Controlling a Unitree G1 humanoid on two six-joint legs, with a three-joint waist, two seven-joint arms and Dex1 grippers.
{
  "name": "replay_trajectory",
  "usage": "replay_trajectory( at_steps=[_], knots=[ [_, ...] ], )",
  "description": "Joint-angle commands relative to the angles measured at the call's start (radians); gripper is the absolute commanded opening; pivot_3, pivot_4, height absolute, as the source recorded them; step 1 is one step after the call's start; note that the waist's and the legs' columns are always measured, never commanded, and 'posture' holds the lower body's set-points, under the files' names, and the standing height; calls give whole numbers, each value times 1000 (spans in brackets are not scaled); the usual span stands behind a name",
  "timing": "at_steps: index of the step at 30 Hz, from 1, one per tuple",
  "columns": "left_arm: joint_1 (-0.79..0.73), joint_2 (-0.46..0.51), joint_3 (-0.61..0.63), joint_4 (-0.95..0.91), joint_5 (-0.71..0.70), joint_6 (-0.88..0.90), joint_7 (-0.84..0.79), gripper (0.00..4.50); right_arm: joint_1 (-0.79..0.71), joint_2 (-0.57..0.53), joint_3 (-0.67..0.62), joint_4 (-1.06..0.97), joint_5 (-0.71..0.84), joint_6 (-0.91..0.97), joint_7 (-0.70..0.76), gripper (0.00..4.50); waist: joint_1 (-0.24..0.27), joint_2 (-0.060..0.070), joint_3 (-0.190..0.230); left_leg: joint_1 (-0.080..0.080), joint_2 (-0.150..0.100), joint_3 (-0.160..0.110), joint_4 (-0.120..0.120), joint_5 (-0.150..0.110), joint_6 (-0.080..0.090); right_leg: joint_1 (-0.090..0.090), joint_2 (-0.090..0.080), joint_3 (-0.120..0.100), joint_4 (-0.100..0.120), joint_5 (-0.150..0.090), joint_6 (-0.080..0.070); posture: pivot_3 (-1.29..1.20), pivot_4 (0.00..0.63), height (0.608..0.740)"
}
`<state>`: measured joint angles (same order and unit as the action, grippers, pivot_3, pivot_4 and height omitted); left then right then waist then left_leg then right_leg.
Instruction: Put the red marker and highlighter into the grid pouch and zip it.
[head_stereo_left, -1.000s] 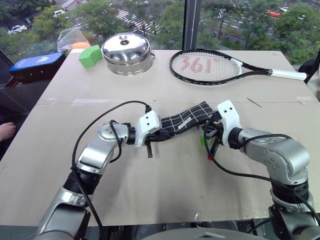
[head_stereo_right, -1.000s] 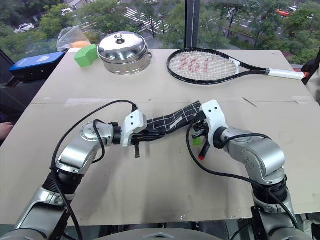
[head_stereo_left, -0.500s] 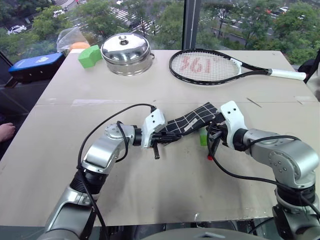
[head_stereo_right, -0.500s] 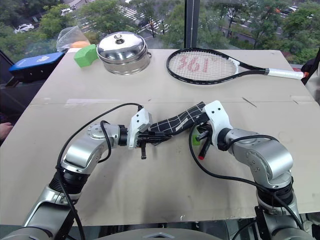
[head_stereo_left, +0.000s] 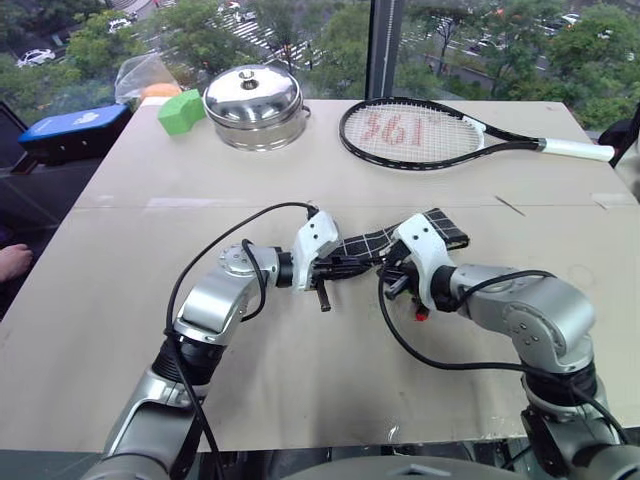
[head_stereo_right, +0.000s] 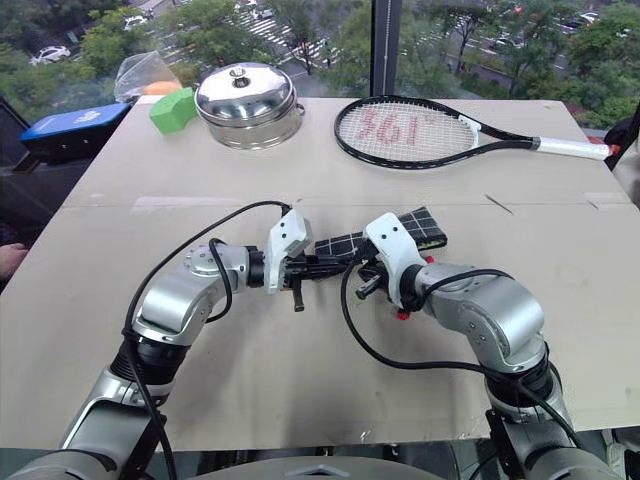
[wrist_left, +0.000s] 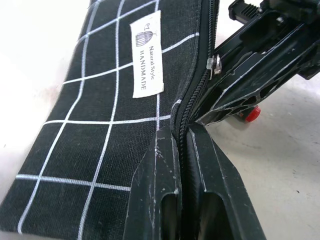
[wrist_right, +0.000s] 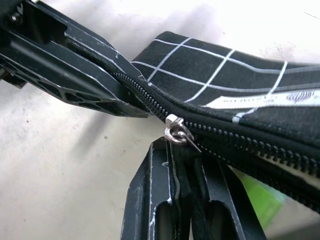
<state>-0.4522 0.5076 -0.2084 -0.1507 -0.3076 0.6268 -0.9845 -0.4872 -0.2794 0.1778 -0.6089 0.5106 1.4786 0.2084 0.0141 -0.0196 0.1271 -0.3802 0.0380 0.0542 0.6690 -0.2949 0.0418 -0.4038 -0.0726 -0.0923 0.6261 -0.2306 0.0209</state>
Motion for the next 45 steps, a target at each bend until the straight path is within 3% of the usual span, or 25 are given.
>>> replay_trajectory(
  at_steps=[1,7,14,17,21,24,28,31,36,45],
  knots=[
    [-9,-21,0,-60,-14,-6,29,0,-36,9,16,7,-8,-30,12,48,-1,0,0,0,0,1,0,0,0,0,0,0,0,0,0,0,150,740],
    [-6,-41,-38,-66,31,-65,61,0,-68,27,92,95,-17,-106,55,48,-2,0,0,1,0,0,0,0,0,0,1,1,1,0,0,0,150,740],
    [-10,-48,-47,-33,83,-165,75,0,-59,-11,52,141,-14,-175,118,48,-1,0,0,0,0,0,0,0,0,0,1,1,0,0,0,0,150,740],
    [-5,-52,-35,-20,83,-184,75,0,-33,-31,2,112,12,-174,145,924,0,0,0,0,0,0,0,0,0,0,1,1,0,0,0,0,150,740],
    [-5,-45,-17,9,84,-216,67,0,31,-111,-111,-57,93,-98,190,2673,0,0,0,-1,0,-1,0,0,0,0,0,1,0,0,0,0,150,740],
    [-6,-35,-12,26,85,-236,61,0,82,-115,-282,-174,187,-19,213,2673,0,0,0,-1,0,-2,0,0,0,0,0,0,0,0,0,0,150,740],
    [-4,-29,-9,34,82,-247,56,0,87,-45,-457,-242,227,70,170,1233,-1,0,0,0,0,-3,0,0,0,0,1,0,1,0,0,0,150,740],
    [-12,-27,-10,48,81,-252,50,0,48,38,-537,-238,169,129,83,75,-1,1,0,0,0,-4,0,0,0,1,1,-1,1,0,0,0,150,740],
    [-22,-26,-10,54,79,-252,38,0,36,64,-491,-165,89,132,-3,75,0,1,0,0,0,-4,0,0,0,0,1,-1,1,0,0,0,150,740],
    [-33,-31,-6,38,66,-210,45,0,25,74,-406,-130,57,87,-8,75,-1,1,0,0,-1,-3,0,0,0,0,1,0,1,0,0,0,150,740]
  ],
)
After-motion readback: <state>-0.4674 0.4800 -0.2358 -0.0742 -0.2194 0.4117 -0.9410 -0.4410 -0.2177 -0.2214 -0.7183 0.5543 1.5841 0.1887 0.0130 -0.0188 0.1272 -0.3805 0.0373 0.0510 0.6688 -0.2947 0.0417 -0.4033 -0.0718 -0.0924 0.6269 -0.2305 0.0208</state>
